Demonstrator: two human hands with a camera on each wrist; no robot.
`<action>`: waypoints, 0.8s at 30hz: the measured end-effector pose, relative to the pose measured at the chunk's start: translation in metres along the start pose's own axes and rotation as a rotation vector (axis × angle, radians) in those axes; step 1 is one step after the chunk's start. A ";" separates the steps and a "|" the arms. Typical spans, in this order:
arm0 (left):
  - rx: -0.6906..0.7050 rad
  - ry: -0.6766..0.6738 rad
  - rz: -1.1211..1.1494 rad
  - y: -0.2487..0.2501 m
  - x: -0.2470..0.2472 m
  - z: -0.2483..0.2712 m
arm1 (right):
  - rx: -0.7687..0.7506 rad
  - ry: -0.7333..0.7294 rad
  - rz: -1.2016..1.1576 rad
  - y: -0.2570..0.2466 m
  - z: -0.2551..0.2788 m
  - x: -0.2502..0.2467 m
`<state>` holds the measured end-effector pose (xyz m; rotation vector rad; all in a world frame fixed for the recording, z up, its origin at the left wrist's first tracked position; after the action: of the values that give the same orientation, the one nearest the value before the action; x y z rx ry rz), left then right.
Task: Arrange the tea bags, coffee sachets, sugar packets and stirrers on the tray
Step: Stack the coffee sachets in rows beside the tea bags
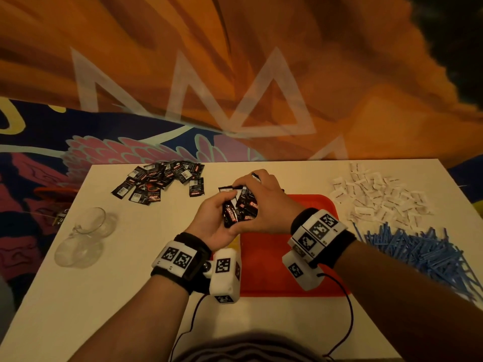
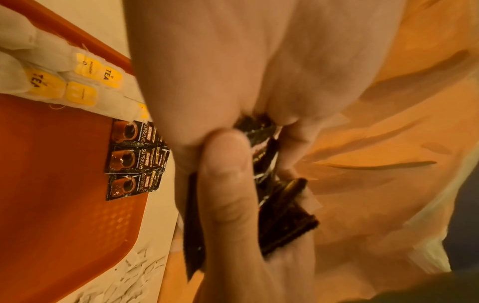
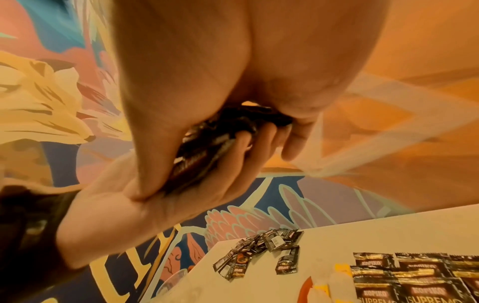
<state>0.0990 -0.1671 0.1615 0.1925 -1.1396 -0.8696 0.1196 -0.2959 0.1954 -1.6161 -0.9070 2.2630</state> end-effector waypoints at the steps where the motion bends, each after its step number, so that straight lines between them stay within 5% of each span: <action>1: -0.015 0.006 -0.023 -0.001 0.002 0.000 | -0.044 -0.003 0.006 -0.002 0.002 0.001; 13: -0.016 0.015 -0.045 -0.011 0.002 0.005 | -0.093 -0.043 0.045 0.007 0.005 -0.007; 24: 0.161 0.075 -0.034 -0.014 0.003 -0.005 | 0.063 -0.019 -0.046 0.011 0.001 -0.006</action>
<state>0.0967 -0.1802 0.1540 0.3750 -1.1387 -0.7942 0.1230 -0.3084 0.1935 -1.5341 -0.8597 2.2562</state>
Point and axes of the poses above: each hand's wrist, its own z-axis away from the middle knuckle, its own x-axis out of the palm, y = z × x, the point moved 3 cm from there along -z, towards the middle knuckle, and after that the axes turned 8 degrees about x, right-handed, at the moved point
